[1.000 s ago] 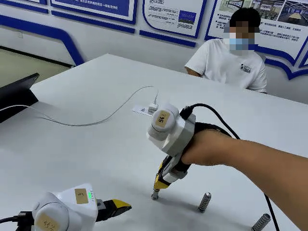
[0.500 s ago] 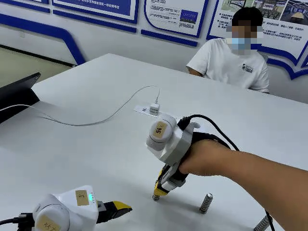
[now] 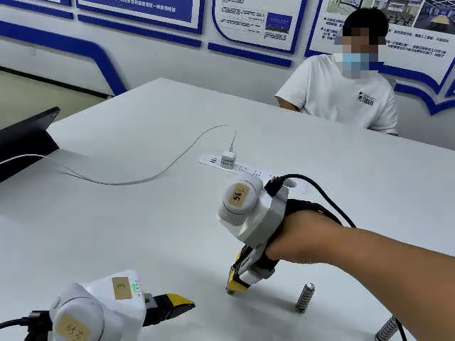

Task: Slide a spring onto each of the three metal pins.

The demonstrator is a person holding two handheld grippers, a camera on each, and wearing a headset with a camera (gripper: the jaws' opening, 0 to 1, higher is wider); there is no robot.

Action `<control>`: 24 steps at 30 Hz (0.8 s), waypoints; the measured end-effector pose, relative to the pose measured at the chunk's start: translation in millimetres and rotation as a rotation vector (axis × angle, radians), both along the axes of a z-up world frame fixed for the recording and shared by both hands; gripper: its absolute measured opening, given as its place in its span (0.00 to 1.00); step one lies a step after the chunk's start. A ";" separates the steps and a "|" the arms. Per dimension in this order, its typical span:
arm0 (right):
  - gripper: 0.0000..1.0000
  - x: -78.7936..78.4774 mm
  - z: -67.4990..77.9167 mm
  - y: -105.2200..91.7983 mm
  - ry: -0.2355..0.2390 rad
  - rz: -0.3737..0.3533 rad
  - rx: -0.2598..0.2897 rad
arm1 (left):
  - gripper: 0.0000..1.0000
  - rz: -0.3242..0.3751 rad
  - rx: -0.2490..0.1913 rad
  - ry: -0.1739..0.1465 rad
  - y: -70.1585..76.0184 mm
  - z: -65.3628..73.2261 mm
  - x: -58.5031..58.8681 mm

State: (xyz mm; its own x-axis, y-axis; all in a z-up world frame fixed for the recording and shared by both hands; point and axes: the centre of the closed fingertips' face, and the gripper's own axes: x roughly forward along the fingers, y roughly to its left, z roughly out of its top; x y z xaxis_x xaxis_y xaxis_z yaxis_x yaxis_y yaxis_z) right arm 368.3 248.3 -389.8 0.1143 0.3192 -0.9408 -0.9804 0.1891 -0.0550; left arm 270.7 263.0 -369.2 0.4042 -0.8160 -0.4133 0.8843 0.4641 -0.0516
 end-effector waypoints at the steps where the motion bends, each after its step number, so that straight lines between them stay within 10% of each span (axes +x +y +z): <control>1: 0.16 -0.2 0.2 -0.5 0.000 -0.002 0.002 | 0.63 0.000 0.000 0.000 -0.3 0.3 0.0; 24: 0.22 -7.2 21.2 -30.1 -0.037 -0.100 0.105 | 0.65 0.000 0.004 -0.014 -2.8 7.9 3.9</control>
